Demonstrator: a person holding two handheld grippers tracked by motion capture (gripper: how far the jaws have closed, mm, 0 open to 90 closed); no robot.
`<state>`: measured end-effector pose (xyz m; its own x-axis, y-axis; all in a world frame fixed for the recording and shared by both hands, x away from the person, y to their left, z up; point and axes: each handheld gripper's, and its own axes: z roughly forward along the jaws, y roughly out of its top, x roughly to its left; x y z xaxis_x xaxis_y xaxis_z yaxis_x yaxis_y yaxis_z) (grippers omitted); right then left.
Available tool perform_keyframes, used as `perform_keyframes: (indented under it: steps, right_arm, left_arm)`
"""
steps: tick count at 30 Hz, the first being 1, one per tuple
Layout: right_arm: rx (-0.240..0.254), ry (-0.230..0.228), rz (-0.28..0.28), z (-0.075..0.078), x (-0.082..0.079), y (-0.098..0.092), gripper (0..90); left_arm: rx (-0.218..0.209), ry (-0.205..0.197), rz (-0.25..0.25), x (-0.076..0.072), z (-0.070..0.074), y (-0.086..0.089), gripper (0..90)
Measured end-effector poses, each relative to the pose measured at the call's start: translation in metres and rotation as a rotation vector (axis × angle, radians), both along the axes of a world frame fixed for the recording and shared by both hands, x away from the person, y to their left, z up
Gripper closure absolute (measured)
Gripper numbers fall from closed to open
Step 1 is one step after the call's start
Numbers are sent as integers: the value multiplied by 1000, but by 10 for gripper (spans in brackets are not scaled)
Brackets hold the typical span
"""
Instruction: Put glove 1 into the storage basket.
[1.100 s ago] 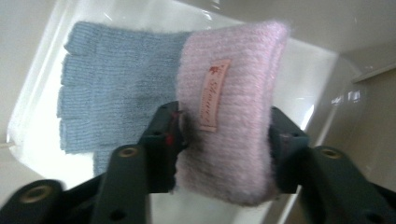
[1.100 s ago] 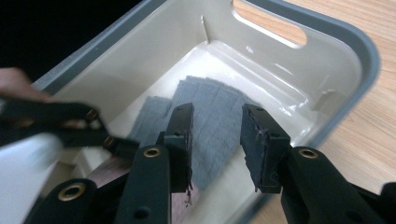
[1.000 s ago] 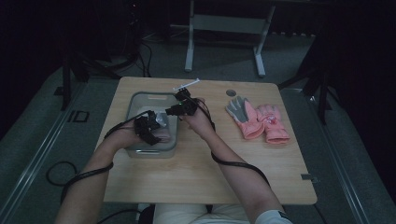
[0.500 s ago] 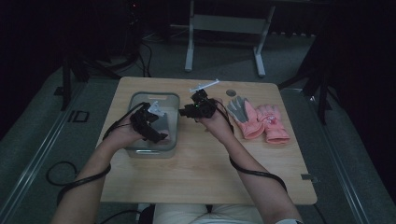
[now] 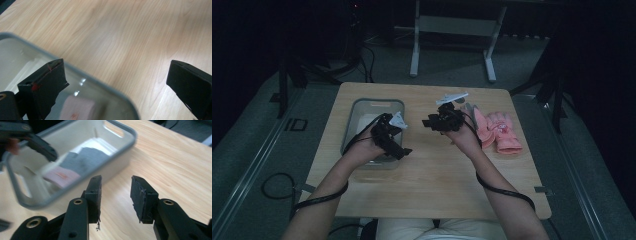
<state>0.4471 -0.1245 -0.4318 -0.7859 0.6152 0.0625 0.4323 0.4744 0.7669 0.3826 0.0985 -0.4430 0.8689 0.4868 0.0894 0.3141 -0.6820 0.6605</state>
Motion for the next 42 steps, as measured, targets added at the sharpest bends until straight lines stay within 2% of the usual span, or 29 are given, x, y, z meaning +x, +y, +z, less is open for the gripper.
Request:
perform_keyframes:
  steps: [1, 2, 3, 7, 10, 14, 20, 22, 24, 25, 27, 28, 30, 31, 36, 37, 39, 42]
  right_arm:
    - [-5, 1, -5, -2, 1, -5, 605]
    - [-14, 0, -25, -4, 3, -17, 621]
    - [-15, -1, -33, -4, 4, -23, 623]
    - [-29, -32, -58, -5, 8, -46, 633]
    - [-61, -46, -88, -9, 14, -66, 636]
    - [-76, -39, -148, -15, 23, -93, 657]
    - [-94, -43, -196, -23, 33, -118, 672]
    - [-87, -46, -194, -26, 36, -123, 677]
    - [-93, -48, -194, -28, 37, -124, 678]
    - [-106, -52, -192, -31, 40, -125, 679]
    - [-115, -50, -196, -33, 44, -126, 681]
    - [-117, -51, -196, -34, 46, -126, 681]
    - [-111, -44, -202, -36, 49, -127, 681]
    - [-103, -42, -202, -37, 50, -128, 681]
    - [-143, -33, -198, -49, 57, -126, 673]
    - [-152, -33, -201, -51, 59, -126, 668]
    - [-158, -29, -211, -55, 63, -128, 653]
    - [-174, -50, -220, -59, 69, -131, 628]
  left_arm:
    - [0, 0, 0, 0, 0, 0, 19]
    - [1, -5, -22, -3, -3, -13, 19]
    - [14, -13, -27, -3, -4, -16, 19]
    - [5, -5, -35, -3, -4, -23, 18]
    - [8, -3, -44, -5, -6, -29, 18]
    - [11, 7, -41, -9, -12, -38, 18]
    - [5, -29, -8, -18, -21, -46, 19]
    - [-40, -27, -12, -26, -25, -47, 19]
    - [-47, -25, -23, -29, -27, -48, 19]
    - [-64, -10, -33, -34, -31, -51, 19]
    - [-66, -12, -40, -38, -33, -53, 19]
    - [-53, -30, -38, -46, -39, -58, 18]
    - [-42, -32, -44, -50, -41, -60, 16]
    - [-40, -36, -35, -57, -47, -61, 16]
    - [-100, 16, -48, -72, -66, -61, 17]
    - [-94, 21, -40, -75, -70, -62, 16]
    - [-83, 2, -21, -83, -79, -64, 16]
    - [-81, 23, -29, -88, -90, -65, 16]
